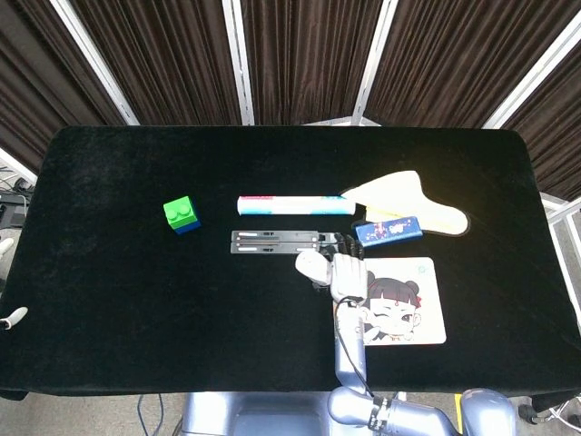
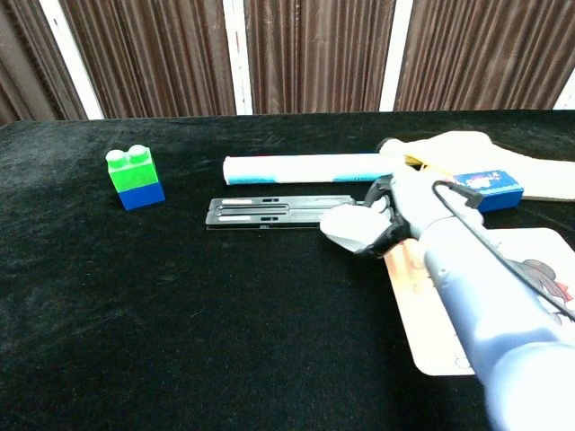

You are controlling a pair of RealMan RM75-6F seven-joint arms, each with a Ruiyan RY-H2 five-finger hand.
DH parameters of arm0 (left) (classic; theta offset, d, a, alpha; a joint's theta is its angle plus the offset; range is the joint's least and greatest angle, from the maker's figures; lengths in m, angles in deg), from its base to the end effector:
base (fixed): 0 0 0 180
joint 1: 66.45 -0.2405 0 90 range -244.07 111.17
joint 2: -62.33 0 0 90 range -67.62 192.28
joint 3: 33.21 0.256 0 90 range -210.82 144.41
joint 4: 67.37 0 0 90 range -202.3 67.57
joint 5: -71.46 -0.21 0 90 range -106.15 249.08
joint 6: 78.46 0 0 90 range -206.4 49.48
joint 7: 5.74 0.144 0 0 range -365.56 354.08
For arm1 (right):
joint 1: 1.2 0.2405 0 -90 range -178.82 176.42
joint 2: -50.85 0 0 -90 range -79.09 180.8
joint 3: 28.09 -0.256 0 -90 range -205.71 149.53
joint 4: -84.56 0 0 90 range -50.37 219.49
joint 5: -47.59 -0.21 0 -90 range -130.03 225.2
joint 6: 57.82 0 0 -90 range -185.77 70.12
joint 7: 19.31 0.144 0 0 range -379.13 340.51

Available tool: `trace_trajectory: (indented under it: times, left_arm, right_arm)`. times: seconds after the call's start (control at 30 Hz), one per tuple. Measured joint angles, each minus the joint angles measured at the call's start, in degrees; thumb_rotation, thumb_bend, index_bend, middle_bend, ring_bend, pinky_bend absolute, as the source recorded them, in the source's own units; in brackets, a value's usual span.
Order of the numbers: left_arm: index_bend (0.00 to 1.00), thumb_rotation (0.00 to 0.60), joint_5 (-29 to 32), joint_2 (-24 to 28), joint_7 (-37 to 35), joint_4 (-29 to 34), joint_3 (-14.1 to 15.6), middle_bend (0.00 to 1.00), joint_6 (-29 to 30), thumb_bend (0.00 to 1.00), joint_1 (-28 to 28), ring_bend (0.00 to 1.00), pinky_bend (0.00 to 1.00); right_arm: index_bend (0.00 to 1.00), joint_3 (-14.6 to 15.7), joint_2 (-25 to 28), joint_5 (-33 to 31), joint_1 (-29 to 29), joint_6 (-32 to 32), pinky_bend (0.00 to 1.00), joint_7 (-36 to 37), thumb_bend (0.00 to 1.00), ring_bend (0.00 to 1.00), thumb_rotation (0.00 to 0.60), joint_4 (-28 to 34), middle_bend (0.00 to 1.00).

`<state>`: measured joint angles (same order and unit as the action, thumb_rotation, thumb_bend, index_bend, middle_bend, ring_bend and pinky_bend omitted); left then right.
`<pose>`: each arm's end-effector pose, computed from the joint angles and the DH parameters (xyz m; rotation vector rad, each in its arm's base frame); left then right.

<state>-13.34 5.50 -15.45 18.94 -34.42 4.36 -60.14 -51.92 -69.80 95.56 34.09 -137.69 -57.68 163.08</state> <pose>-0.3414 0.1857 0.2085 -1.4061 -0.8890 -0.8283 -0.1100 -0.3007 -0.0913 1.2372 -1.2825 0.9017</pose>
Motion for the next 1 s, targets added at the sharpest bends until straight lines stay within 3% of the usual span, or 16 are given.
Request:
trace_trajectory:
  times: [0.57, 1.0]
  left_arm:
    - [0.0, 0.6, -2.0, 0.07, 1.66, 1.12, 0.25, 0.0, 0.53, 0.18, 0.05, 0.0, 0.0]
    - [0.0, 0.6, -2.4, -0.06, 2.82, 1.6, 0.28, 0.0, 0.25, 0.18, 0.24, 0.0, 0.0]
  right_arm:
    - [0.5, 1.87, 7.23, 0.17, -8.99, -9.12, 0.0, 0.99, 0.22, 0.0, 0.6, 8.98, 0.11]
    - [0.5, 3.64, 9.3, 0.83, -13.23, -11.61, 0.0, 3.09, 0.22, 0.0, 0.6, 10.64, 0.11]
